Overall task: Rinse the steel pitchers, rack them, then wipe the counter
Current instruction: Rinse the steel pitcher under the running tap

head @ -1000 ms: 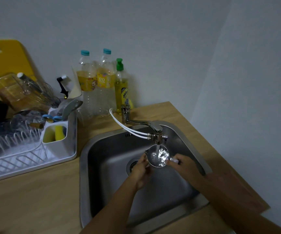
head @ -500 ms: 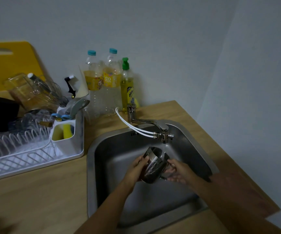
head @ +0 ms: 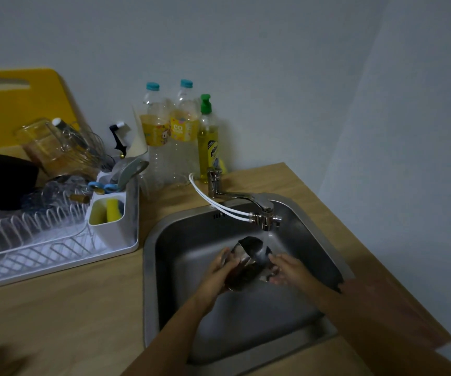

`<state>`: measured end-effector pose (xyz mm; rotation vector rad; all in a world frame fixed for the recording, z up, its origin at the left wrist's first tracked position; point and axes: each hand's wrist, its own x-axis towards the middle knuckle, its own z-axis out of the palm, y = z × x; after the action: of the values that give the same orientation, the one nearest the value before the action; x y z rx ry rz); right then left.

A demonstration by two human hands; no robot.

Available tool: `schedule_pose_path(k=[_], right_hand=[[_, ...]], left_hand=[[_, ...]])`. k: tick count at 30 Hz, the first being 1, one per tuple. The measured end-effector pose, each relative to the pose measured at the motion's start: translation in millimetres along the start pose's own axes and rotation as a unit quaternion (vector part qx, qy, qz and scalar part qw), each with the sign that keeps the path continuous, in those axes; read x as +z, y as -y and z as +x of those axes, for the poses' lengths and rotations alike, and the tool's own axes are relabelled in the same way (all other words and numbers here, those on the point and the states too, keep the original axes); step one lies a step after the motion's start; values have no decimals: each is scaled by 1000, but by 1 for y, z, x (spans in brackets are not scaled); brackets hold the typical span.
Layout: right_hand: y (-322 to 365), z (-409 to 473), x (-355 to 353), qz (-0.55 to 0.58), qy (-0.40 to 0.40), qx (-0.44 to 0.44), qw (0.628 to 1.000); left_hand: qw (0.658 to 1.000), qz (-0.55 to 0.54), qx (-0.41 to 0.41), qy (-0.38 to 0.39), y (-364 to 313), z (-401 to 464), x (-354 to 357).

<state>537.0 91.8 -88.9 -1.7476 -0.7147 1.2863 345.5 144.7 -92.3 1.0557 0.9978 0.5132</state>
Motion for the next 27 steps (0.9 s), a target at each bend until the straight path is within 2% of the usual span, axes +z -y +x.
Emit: schedule_pose_path(k=[4, 8, 11, 15, 20, 27], right_hand=[[13, -2, -27, -103, -34, -57, 993], [29, -1, -56, -185, -45, -82, 978], [38, -2, -69, -204, -42, -111, 972], [51, 2, -72, -217, -64, -149, 963], [69, 9, -75, -275, -88, -123, 949], [81, 4, -72, -314, -82, -95, 941]], left_hand=[[995, -18, -65, 78, 8, -8, 22], [991, -8, -90, 100, 31, -7, 54], [985, -10, -113, 130, 42, -7, 79], [973, -71, -142, 168, 40, -9, 104], [966, -98, -154, 185, 27, -7, 122], [964, -124, -147, 183, 24, -7, 124]])
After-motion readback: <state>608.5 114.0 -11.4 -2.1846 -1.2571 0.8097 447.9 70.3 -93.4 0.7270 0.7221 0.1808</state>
